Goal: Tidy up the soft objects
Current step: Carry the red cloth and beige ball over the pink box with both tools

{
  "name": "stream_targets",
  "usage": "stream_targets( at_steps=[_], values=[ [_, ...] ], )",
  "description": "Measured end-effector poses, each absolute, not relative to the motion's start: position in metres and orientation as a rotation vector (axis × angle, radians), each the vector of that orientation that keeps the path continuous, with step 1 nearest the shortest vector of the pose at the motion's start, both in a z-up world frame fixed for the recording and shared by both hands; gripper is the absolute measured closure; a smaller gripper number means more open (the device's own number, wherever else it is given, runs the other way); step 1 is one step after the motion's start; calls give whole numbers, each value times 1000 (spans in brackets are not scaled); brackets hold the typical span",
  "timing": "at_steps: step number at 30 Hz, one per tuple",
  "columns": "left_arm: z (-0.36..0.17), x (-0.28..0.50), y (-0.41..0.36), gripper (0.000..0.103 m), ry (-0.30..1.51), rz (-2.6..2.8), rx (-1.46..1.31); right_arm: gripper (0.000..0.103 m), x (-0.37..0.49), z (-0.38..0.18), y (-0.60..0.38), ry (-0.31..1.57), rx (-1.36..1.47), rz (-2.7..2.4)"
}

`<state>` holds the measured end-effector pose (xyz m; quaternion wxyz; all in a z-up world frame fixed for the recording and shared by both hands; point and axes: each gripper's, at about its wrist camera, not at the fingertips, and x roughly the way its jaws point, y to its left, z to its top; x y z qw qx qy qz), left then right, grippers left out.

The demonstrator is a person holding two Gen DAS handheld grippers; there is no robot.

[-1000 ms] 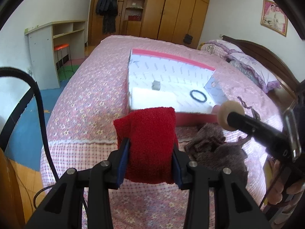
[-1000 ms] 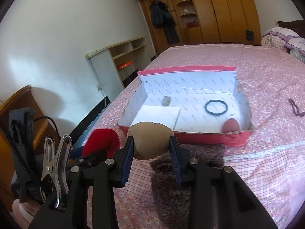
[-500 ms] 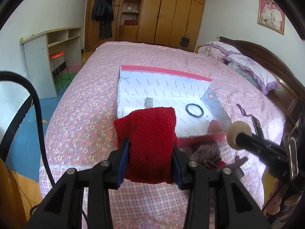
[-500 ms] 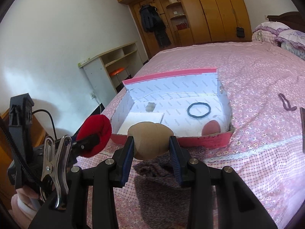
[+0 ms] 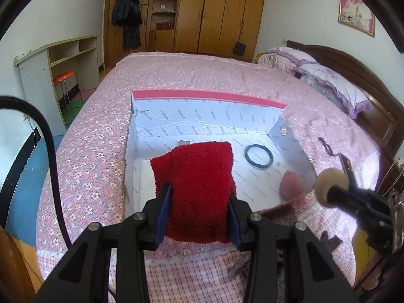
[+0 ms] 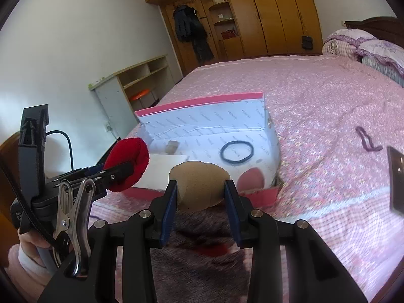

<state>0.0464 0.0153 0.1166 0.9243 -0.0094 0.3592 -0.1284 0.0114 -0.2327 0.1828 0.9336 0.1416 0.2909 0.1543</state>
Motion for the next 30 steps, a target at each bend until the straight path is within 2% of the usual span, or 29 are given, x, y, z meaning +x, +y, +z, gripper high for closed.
stream_targets(
  at_steps=[15,30],
  values=[
    [80,98,2,61,825,-228,11,66,106,173,-249,672,201,254],
    [64,107,-12,59,831,-185,42,65,161,154,-239,707,104,224]
  ],
)
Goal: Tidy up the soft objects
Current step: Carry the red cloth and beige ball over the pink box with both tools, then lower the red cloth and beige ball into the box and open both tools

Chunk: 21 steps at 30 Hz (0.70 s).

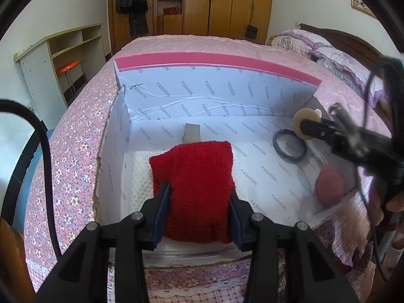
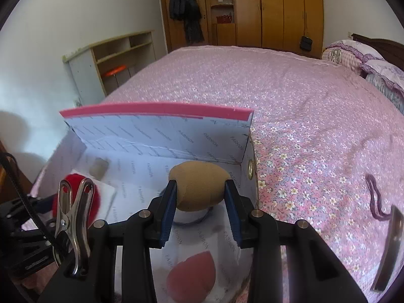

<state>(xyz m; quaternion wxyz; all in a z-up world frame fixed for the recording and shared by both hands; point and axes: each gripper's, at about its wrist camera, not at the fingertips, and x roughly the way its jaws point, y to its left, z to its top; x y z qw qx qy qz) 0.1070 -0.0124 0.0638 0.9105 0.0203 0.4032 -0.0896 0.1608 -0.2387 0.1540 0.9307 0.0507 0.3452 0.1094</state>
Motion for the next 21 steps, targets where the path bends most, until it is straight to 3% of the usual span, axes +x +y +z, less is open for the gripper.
stream_targets(
  at_steps=[21],
  values=[
    [62,111,-22,57,845,-162,51,65,180,134,-237,730,52,192]
  ],
)
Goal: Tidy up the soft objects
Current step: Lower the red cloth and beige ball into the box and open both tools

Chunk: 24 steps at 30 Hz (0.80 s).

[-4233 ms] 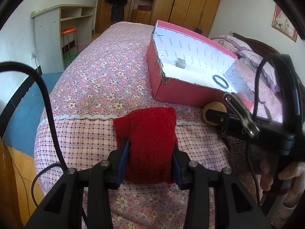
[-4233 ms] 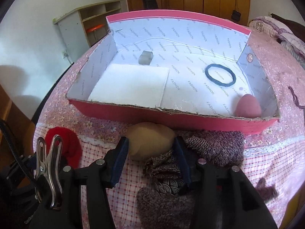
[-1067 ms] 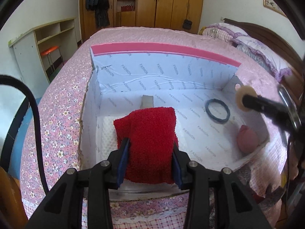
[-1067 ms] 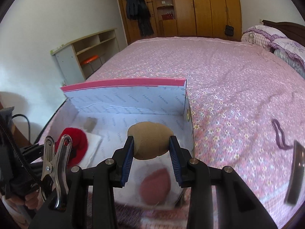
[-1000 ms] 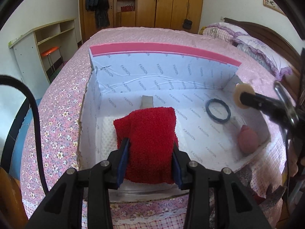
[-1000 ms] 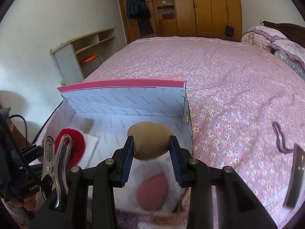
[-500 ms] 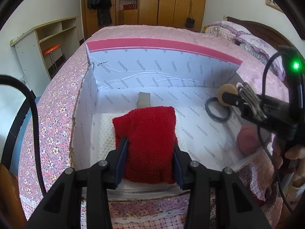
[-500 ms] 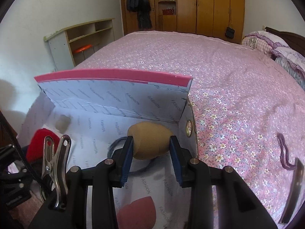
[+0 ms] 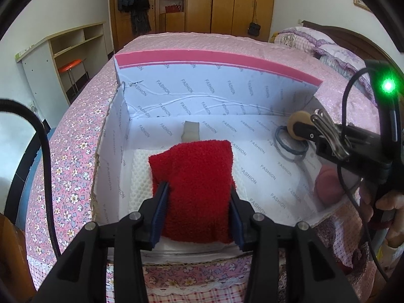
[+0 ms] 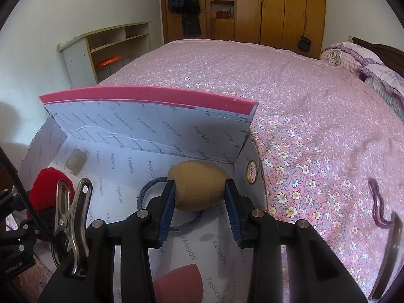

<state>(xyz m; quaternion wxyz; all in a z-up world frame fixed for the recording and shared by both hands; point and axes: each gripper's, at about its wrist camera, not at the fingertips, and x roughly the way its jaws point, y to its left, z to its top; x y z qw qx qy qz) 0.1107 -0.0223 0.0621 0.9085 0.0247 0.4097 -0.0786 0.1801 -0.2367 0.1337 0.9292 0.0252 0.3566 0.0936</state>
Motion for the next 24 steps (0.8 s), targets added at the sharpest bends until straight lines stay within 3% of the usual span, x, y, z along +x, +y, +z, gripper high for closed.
stream_targets(
  at_steps=[24],
  values=[
    [59,108,-33,40,842,-158,80,55,172,138,-228,725,58,238]
  ],
)
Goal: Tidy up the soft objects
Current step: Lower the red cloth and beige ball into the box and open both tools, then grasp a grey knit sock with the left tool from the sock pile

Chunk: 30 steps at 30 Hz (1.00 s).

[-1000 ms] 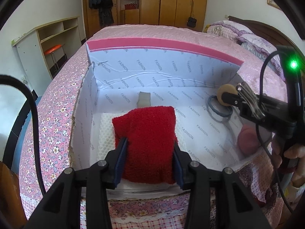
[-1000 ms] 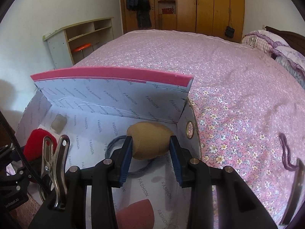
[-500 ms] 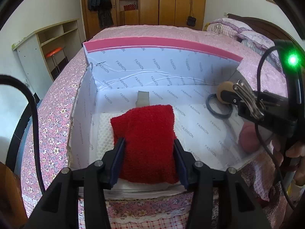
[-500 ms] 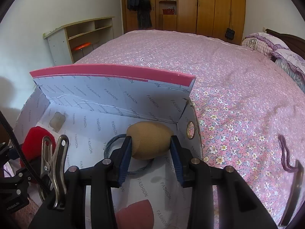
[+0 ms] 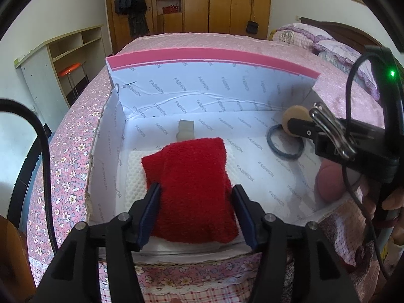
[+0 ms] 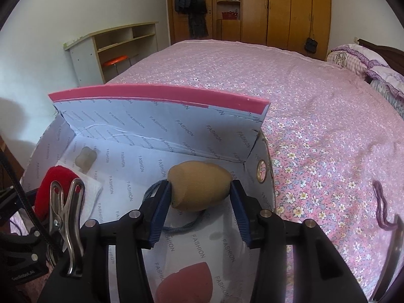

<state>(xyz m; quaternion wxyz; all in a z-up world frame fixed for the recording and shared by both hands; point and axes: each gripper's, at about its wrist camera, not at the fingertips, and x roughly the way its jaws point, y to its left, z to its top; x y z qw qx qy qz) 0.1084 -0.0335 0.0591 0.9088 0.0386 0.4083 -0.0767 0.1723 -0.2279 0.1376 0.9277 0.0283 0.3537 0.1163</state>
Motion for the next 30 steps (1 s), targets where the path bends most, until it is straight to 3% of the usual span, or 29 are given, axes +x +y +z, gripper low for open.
stream_targets(
  at_steps=[3,6,30],
  values=[
    [60,106,-34,30,837,-169,87,48,171,140,-229,728,76,256],
    [62,105,-29,29,835,-156,76,41,166,146,-231,724,103,271],
    [101,44,-14,29,819,-257,-5,40,88,177,-257,675,177,284]
  ],
)
